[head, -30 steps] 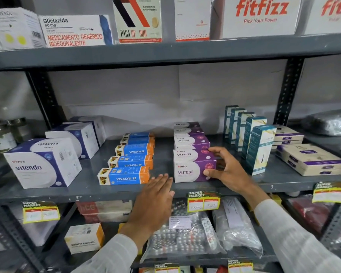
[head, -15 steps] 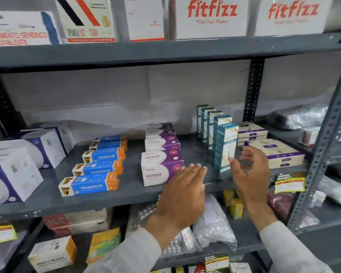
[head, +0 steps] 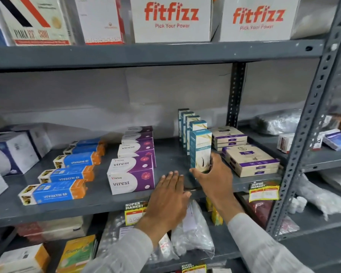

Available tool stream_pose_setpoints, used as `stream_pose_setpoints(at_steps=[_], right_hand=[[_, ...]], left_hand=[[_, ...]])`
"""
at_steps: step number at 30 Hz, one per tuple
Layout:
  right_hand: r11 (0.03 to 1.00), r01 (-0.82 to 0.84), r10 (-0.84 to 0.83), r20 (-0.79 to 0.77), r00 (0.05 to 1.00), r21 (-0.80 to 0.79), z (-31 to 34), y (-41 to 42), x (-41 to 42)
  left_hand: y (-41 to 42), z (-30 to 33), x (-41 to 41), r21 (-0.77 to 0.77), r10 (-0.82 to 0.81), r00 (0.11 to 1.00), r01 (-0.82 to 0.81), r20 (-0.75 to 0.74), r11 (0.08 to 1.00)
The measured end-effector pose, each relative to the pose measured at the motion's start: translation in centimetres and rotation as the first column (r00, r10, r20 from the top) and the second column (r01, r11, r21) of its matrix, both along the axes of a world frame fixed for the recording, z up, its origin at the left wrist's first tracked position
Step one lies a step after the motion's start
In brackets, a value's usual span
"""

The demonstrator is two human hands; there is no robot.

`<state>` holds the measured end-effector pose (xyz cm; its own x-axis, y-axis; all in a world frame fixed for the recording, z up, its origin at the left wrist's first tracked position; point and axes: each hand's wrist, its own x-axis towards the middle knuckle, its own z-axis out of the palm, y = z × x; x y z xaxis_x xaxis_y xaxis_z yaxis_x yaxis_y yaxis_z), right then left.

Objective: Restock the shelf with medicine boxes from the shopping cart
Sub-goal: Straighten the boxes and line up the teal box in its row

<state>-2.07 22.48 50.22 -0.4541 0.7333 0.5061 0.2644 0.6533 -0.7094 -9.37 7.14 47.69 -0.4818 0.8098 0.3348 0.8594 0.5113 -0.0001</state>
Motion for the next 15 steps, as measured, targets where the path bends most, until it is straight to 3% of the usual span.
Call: stream_pose_setpoints(at_steps=[7, 15], right_hand=[[0.993, 0.104, -0.103, -0.036, 0.994, 0.055, -0.7, 0.6, 1.2], [0.991, 0.089, -0.090, 0.004, 0.996, 0.099, -0.6, 0.7, 1.4]], left_hand=[[0.0, 0.1, 0.3, 0.012, 0.012, 1.000, -0.012, -0.004, 1.000], [0.0, 0.0, 0.3, 0.004, 0.024, 1.000, -0.024, 0.006, 1.000]])
